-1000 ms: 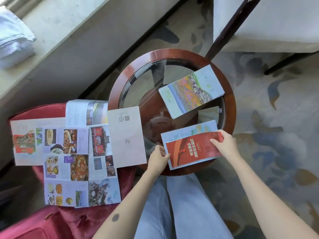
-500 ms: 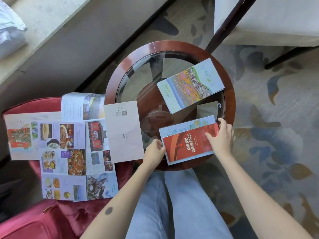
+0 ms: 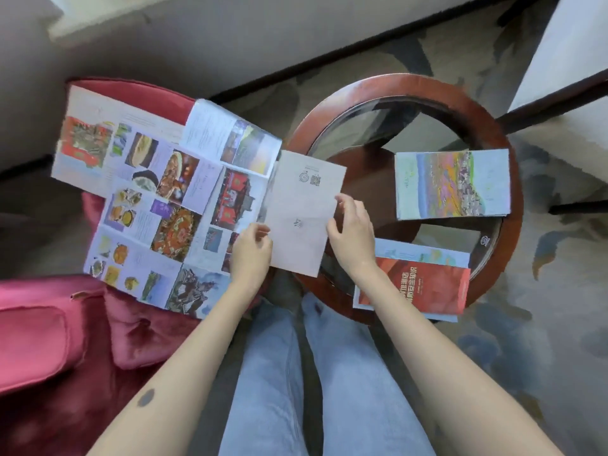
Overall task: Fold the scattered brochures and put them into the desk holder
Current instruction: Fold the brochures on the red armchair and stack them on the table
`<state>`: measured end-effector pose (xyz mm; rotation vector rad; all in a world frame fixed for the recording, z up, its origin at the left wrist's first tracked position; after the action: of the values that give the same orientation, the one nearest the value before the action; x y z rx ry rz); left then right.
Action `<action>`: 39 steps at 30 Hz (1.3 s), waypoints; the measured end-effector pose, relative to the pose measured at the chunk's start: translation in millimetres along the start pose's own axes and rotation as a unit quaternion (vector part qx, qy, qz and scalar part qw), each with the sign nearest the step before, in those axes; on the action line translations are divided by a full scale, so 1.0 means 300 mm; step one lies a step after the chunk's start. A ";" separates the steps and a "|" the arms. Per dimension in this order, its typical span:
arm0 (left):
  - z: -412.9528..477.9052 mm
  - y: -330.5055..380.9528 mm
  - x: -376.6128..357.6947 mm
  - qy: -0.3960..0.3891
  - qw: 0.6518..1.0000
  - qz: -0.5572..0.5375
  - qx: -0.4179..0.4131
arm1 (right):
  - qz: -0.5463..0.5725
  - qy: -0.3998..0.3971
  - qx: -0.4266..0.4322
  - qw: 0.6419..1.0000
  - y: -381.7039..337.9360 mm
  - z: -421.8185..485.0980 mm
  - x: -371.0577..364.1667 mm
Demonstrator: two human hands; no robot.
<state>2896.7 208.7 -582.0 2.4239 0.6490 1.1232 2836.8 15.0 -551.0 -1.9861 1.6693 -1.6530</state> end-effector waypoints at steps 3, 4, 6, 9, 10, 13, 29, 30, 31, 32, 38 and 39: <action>-0.018 -0.169 0.024 -0.001 0.998 0.020 0.053 | -0.009 0.020 -0.098 0.995 -0.021 0.072 -0.060; -0.031 -0.211 0.013 -0.017 0.998 0.025 0.061 | -0.006 0.025 -0.132 0.991 -0.018 0.083 -0.079; -0.058 -0.265 -0.022 -0.050 0.997 0.030 0.051 | -0.018 0.023 -0.178 0.984 -0.018 0.086 -0.120; -0.080 -0.288 -0.072 -0.087 0.995 0.015 0.041 | -0.056 0.040 -0.208 0.976 -0.016 0.083 -0.143; -0.082 -0.285 -0.086 -0.100 0.994 0.004 0.041 | -0.062 0.048 -0.214 0.974 -0.013 0.084 -0.141; -0.077 -0.263 -0.099 -0.111 0.993 -0.013 0.036 | -0.082 0.060 -0.212 0.972 -0.018 0.089 -0.133; 0.081 -0.740 0.053 0.054 0.971 0.120 0.198 | -0.058 -0.127 0.147 0.979 -0.481 0.151 -0.560; 0.101 -0.765 0.073 0.065 0.969 0.149 0.186 | -0.076 -0.153 0.147 0.974 -0.491 0.168 -0.615; 0.124 -0.788 0.092 0.071 0.967 0.171 0.175 | -0.092 -0.173 0.147 0.970 -0.499 0.183 -0.666; 0.148 -0.808 0.108 0.072 0.966 0.189 0.163 | -0.104 -0.186 0.144 0.966 -0.505 0.196 -0.709; 0.262 -0.845 0.138 0.044 0.961 0.263 0.071 | -0.120 -0.212 0.098 0.965 -0.441 0.207 -0.867; 0.264 -0.845 0.134 0.043 0.960 0.267 0.070 | -0.105 -0.218 0.067 0.968 -0.412 0.206 -0.882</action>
<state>2920.0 426.2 -738.0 2.7740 0.0873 1.4298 3007.7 226.8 -673.7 -2.3058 1.1987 -1.2134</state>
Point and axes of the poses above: each hand's wrist, its own z-axis towards the middle knuckle, its own x-axis out of the back of the hand, y = z × x, the point moved 8 cm from there along z, towards the middle knuckle, and after that the axes turned 5 degrees about z, right-handed, at the moved point
